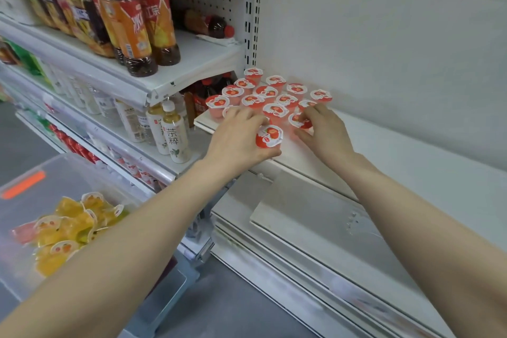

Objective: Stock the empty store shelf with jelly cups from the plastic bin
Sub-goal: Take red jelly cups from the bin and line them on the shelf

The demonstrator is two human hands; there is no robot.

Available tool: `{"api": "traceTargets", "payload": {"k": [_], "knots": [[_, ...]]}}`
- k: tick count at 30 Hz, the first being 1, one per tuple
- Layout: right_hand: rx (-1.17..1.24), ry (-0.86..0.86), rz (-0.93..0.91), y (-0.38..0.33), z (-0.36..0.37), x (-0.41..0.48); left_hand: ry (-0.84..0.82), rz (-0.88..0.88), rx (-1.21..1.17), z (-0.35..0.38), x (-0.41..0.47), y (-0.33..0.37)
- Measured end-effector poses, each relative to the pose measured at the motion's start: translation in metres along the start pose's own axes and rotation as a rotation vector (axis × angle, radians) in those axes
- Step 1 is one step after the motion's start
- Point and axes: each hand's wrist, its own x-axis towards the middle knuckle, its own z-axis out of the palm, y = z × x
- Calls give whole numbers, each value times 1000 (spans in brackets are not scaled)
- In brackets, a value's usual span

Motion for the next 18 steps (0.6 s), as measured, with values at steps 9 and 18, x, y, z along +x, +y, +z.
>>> {"api": "traceTargets", "payload": {"k": [9, 18], "knots": [[-155, -42, -150, 15, -16, -2, -4, 10, 90, 22, 29, 23], [-194, 10, -206, 30, -39, -4, -15, -6, 130, 38, 29, 25]]}}
